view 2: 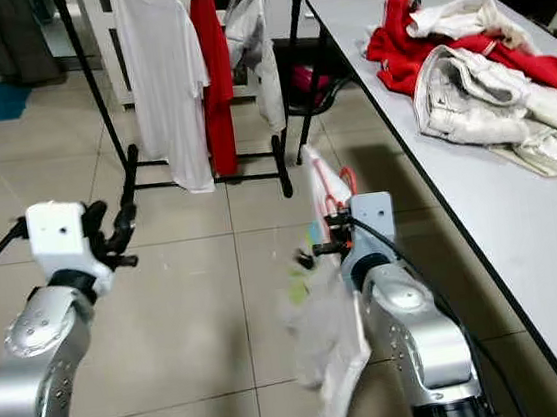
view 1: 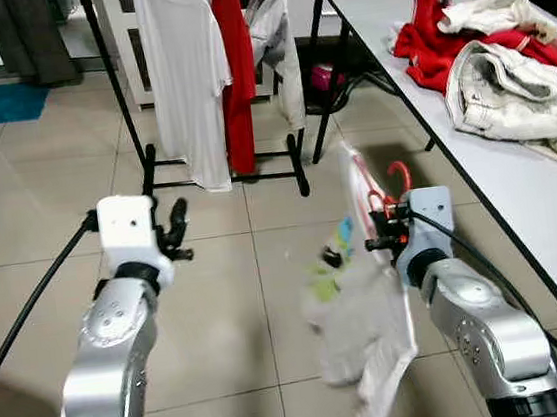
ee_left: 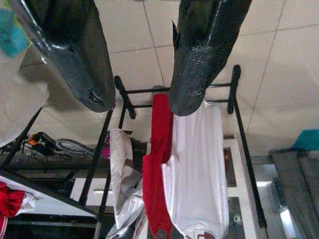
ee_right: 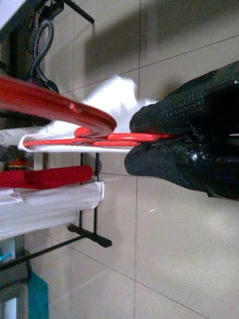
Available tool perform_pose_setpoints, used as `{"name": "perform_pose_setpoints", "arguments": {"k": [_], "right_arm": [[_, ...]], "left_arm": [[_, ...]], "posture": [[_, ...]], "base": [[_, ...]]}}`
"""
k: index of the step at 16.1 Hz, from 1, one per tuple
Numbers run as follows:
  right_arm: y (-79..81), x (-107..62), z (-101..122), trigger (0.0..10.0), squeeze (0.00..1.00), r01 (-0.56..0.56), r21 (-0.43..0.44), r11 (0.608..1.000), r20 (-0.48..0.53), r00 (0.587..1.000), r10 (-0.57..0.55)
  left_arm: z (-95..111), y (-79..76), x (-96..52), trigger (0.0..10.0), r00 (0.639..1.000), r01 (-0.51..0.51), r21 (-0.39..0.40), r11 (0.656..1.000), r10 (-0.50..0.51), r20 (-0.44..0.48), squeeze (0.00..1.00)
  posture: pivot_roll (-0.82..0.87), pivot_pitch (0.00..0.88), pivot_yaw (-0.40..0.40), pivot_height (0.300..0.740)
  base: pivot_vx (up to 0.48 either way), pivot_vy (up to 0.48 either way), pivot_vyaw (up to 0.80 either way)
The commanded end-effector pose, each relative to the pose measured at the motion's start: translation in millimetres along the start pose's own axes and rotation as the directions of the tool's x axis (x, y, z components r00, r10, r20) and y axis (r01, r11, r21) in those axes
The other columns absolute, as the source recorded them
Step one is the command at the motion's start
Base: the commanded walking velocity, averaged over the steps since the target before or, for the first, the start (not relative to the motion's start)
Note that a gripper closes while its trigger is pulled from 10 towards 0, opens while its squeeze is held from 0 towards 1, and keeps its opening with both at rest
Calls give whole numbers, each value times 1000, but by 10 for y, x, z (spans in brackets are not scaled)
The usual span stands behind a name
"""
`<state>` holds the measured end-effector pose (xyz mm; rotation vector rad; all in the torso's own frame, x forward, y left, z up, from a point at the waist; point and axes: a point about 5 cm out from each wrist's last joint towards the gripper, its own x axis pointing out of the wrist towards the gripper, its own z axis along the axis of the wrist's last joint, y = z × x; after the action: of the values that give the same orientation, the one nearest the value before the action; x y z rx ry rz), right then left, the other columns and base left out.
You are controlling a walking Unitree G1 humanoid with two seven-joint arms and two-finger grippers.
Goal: Hang hanger
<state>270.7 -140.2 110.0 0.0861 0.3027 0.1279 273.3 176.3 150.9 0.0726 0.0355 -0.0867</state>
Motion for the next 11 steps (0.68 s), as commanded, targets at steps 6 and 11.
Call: {"name": "perform_pose_setpoints", "arguments": {"k": [6,11], "right_arm": [[-21,-32,117,10000,0,34,7,999,75,997,-35],[-36,-15,142,10000,0,40,12,999,80,996,-41]], "left_arm": [[45,-182,52,10000,998,61,5,998,-61,-19,0],[28,-178,27,10000,997,75,17,997,-74,-34,0]], "posture": [[68,85,-64,740],[70,84,-66,740]], "base": [[141,0,0],[316,0,0]]}}
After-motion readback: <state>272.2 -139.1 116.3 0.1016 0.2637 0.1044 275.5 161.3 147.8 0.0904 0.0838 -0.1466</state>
